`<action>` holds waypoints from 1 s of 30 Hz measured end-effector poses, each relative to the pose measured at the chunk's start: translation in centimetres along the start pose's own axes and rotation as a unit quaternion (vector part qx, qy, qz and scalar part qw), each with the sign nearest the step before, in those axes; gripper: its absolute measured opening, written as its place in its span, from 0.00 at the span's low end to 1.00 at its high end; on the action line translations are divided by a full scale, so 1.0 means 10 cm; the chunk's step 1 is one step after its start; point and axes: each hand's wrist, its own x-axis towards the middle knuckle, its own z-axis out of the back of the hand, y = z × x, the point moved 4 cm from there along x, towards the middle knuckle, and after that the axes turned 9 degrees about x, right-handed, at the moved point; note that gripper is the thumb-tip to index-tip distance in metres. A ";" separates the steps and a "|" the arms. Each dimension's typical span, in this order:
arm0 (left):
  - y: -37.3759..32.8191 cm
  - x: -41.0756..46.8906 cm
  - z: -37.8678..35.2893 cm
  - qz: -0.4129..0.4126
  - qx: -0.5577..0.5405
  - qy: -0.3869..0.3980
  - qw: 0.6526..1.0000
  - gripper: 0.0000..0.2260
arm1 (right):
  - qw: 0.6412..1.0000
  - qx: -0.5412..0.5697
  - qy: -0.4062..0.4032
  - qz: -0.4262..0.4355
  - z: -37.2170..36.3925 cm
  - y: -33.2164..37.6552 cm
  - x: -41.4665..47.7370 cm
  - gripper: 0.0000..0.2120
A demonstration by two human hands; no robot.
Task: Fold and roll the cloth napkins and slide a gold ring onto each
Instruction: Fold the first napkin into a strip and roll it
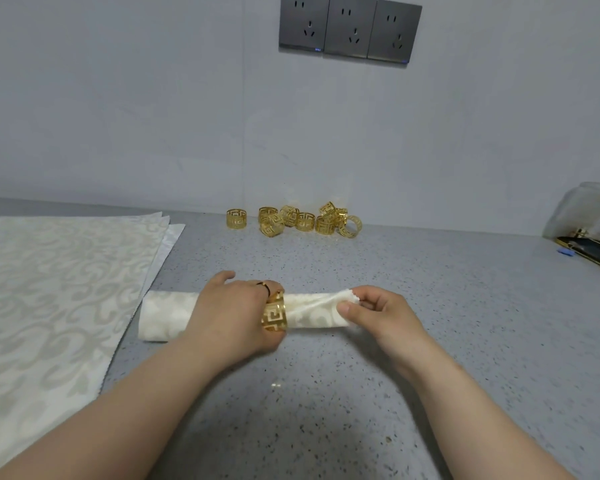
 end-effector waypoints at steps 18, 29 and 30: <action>0.08 -0.01 0.00 -0.008 0.044 0.006 0.999 0.16 | 0.993 -0.084 -0.028 -0.072 0.19 0.06 -0.02 0.15; -0.05 -0.04 -0.07 -0.046 -0.006 0.071 0.996 0.33 | 0.988 -0.143 -0.039 -0.044 0.13 -0.06 0.04 0.08; -0.03 -0.04 -0.07 -0.047 -0.006 0.087 0.995 0.35 | 0.987 -0.148 -0.041 -0.045 0.14 -0.06 0.04 0.09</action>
